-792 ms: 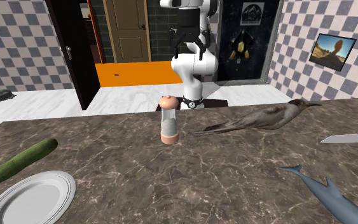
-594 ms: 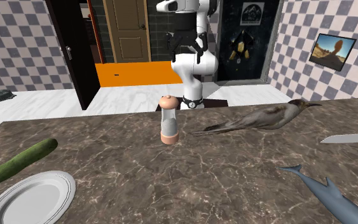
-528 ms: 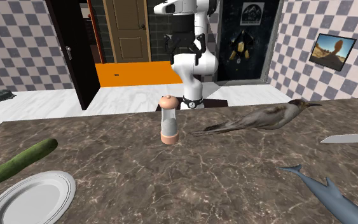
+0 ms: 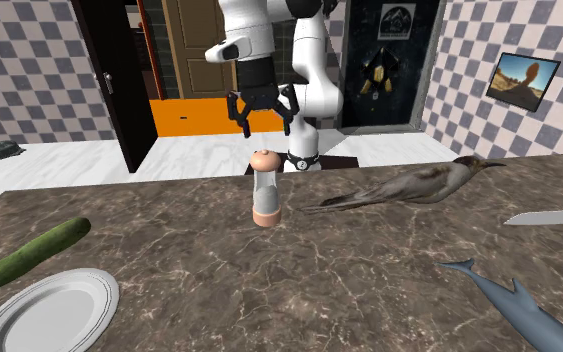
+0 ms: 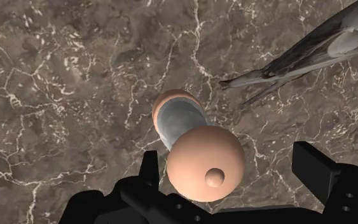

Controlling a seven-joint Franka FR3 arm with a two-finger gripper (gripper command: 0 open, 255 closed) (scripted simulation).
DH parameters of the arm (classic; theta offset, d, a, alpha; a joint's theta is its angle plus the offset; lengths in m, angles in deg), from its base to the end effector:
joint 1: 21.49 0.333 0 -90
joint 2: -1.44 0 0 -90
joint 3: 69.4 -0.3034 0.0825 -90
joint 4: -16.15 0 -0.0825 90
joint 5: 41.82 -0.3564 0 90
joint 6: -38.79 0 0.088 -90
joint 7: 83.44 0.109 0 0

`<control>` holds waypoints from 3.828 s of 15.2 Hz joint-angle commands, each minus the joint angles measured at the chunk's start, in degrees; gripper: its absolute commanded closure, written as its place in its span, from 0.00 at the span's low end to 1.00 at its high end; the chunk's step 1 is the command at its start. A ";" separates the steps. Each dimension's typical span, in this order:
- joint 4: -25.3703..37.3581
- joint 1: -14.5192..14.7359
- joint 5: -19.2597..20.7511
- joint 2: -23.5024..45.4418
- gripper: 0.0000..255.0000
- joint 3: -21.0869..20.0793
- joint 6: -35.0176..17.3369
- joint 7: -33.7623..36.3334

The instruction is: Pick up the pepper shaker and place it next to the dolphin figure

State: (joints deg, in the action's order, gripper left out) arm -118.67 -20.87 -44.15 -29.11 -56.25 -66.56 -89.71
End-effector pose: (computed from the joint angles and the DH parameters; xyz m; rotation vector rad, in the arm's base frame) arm 0.3648 -0.0876 0.5159 -2.9858 0.1335 -0.0443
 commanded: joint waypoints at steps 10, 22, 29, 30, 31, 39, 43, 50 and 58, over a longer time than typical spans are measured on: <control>-4.90 0.62 -1.25 3.22 0.00 1.36 -8.56 -2.52; -4.90 0.62 -1.25 3.21 1.00 1.35 -8.55 -2.51; -2.99 0.61 -1.16 2.70 1.00 1.15 -6.16 -2.11; -2.34 0.61 -1.14 2.55 1.00 1.08 -5.37 -1.98; -1.67 0.61 -1.12 2.42 1.00 1.02 -4.59 -1.86; 4.04 0.73 -1.08 1.88 1.00 0.60 1.60 -0.94; 7.14 0.82 -1.13 1.92 1.00 0.44 4.62 -0.54; 12.97 1.05 -1.28 2.48 1.00 0.24 9.86 0.10; 20.32 1.36 -1.58 3.85 1.00 0.16 15.81 0.73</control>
State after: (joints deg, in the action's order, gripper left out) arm -99.28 -19.52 -45.72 -25.39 -56.11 -51.56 -89.04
